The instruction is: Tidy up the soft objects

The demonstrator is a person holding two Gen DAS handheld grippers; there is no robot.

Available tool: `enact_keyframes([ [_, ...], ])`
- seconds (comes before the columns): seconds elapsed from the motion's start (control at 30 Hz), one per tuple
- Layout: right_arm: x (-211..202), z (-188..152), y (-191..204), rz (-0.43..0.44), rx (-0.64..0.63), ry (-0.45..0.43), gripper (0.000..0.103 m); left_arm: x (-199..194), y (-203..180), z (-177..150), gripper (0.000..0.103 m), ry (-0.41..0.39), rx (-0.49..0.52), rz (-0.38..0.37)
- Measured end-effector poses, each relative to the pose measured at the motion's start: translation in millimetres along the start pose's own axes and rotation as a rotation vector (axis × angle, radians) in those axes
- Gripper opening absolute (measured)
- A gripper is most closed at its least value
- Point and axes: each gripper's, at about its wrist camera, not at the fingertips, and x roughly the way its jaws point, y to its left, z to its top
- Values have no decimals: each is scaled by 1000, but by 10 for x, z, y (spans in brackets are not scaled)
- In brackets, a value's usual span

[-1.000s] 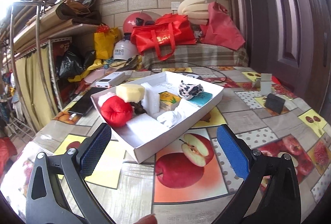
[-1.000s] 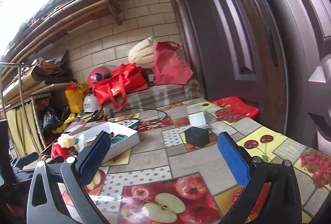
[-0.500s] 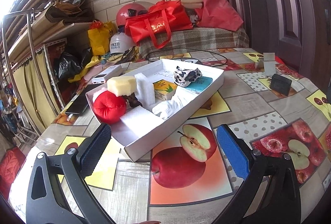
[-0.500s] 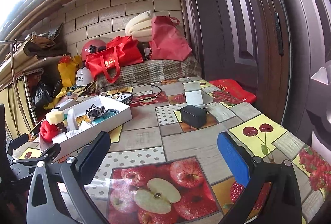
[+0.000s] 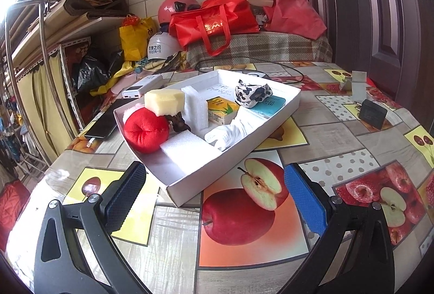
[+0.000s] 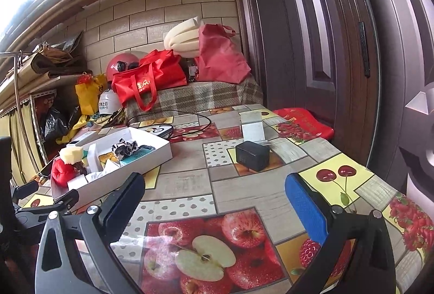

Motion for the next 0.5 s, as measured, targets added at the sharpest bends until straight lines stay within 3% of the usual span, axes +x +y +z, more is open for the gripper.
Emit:
enact_keyframes([
  [0.5, 8, 7, -18, -4, 7, -1, 103, -23, -13, 6, 103, 2, 7, -55],
])
